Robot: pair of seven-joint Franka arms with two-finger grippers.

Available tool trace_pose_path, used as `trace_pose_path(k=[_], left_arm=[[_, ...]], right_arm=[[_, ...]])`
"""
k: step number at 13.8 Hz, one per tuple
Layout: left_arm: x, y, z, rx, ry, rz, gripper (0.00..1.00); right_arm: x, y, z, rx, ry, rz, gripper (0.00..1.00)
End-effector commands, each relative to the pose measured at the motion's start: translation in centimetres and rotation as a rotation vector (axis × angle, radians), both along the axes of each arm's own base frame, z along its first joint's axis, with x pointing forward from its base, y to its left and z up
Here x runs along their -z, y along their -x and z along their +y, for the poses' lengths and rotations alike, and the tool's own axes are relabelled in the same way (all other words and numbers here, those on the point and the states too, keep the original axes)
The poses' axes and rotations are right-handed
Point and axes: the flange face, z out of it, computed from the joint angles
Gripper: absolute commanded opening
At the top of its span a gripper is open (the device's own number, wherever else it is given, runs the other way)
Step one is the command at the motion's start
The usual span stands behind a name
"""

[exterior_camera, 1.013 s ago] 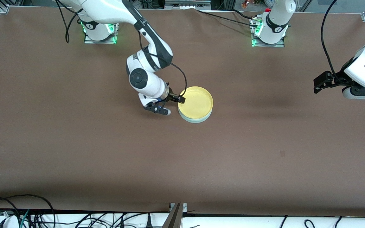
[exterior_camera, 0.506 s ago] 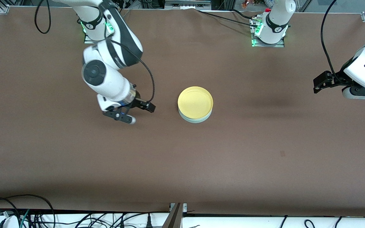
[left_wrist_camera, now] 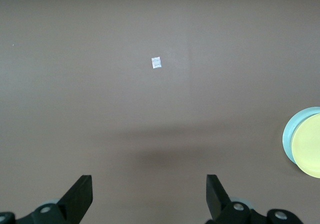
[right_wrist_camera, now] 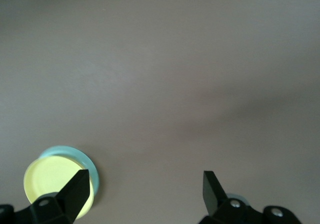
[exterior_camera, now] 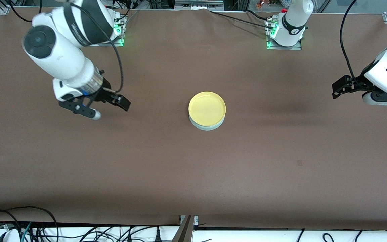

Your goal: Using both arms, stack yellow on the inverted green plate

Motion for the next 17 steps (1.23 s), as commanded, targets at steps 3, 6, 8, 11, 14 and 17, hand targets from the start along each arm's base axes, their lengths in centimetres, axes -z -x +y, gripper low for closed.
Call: trace_pose_path(k=[3, 6, 8, 11, 14, 17], left_arm=[[-0.7, 0.6, 0.1, 0.007, -0.022, -0.001, 1.00], [-0.7, 0.6, 0.1, 0.007, -0.022, -0.001, 1.00], [-0.7, 0.6, 0.2, 0.006, -0.022, 0.000, 1.00], [-0.7, 0.6, 0.2, 0.004, -0.022, -0.001, 1.00], [-0.7, 0.6, 0.2, 0.006, -0.022, 0.000, 1.00], [-0.6, 0.6, 0.2, 0.004, -0.022, 0.001, 1.00]], right_arm=[[-2.6, 0.4, -3.8, -0.040, 0.028, -0.022, 1.00], [-4.0, -0.1, -8.2, -0.062, 0.014, 0.030, 1.00], [-5.1, 0.5, -9.7, -0.158, 0.010, 0.097, 1.00], [-6.2, 1.2, -12.0, -0.266, 0.018, 0.091, 1.00], [-7.0, 2.1, -15.8, -0.367, 0.007, 0.092, 1.00], [-6.9, 3.1, -17.1, -0.449, 0.041, 0.100, 1.00]])
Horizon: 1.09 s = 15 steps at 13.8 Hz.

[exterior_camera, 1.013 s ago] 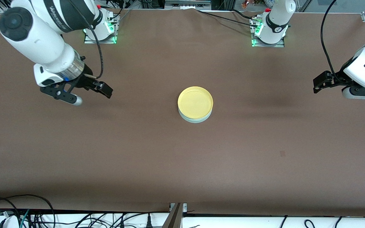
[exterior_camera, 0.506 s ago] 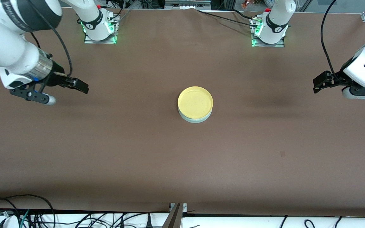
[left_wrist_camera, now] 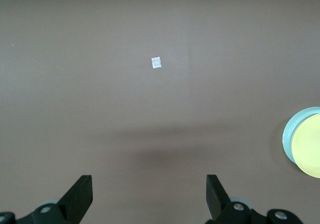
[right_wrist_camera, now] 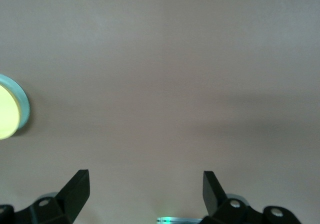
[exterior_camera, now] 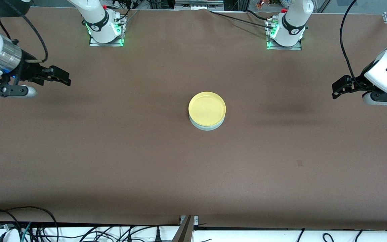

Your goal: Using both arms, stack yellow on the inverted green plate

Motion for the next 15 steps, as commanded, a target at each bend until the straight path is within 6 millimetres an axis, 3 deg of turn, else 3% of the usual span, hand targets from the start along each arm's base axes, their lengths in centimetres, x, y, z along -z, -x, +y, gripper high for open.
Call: trace_pose_path(k=[1, 7, 15], left_arm=[[-0.6, 0.6, 0.3, 0.004, -0.022, 0.001, 1.00], [-1.0, 0.5, 0.2, 0.005, -0.021, -0.008, 1.00], [-1.0, 0.5, 0.2, 0.007, -0.022, -0.008, 1.00]], right_arm=[[0.0, 1.7, -0.5, -0.079, 0.039, 0.005, 1.00], [-0.2, 2.0, -1.6, -0.084, 0.086, 0.030, 1.00], [-0.2, 1.8, -1.4, -0.075, 0.078, 0.022, 1.00]])
